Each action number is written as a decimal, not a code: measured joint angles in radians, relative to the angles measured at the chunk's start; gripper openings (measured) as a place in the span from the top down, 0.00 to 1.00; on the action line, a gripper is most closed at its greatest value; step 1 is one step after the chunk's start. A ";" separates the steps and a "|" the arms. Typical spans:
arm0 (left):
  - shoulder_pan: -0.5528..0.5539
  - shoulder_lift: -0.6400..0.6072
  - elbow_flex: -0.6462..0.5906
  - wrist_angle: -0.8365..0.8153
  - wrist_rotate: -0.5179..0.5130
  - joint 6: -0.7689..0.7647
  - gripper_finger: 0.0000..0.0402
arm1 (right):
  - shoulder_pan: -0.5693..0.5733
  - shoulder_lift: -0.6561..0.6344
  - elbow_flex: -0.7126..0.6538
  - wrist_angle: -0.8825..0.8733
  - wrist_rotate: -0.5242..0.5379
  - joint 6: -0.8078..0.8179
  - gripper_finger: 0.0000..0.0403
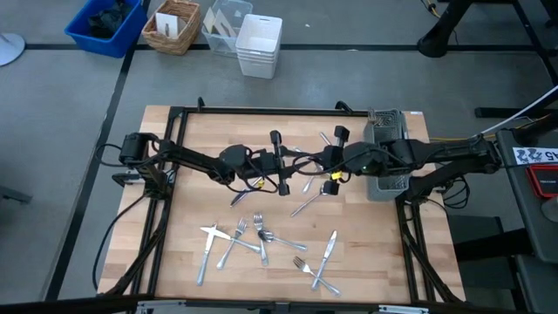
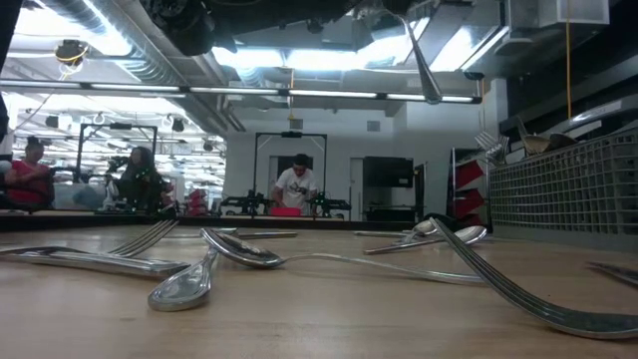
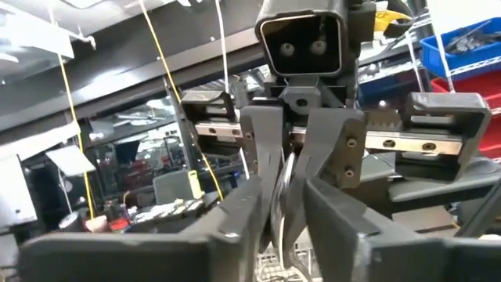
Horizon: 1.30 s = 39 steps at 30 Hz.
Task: Sort silverware
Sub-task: Put the spoon into the right section of the utensil holder
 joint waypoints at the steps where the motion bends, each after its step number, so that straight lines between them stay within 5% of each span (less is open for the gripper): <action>1: 0.000 0.000 0.000 -0.004 -0.001 -0.019 0.72 | 0.000 -0.001 0.000 -0.011 0.003 0.011 0.96; 8: 0.000 -0.005 0.000 -0.110 -0.003 -0.087 0.60 | 0.000 -0.019 0.050 -0.263 0.148 0.119 0.96; 18: 0.001 -0.005 0.000 -0.363 -0.003 -0.136 0.62 | 0.000 -0.092 0.095 -0.653 0.332 0.419 0.96; 28: 0.001 -0.005 0.000 -0.400 -0.003 -0.181 0.62 | 0.000 -0.119 0.094 -0.947 0.424 0.718 0.95; 39: 0.001 -0.005 -0.001 -0.438 -0.003 -0.182 0.63 | 0.000 -0.207 -0.149 -0.941 0.458 0.898 0.95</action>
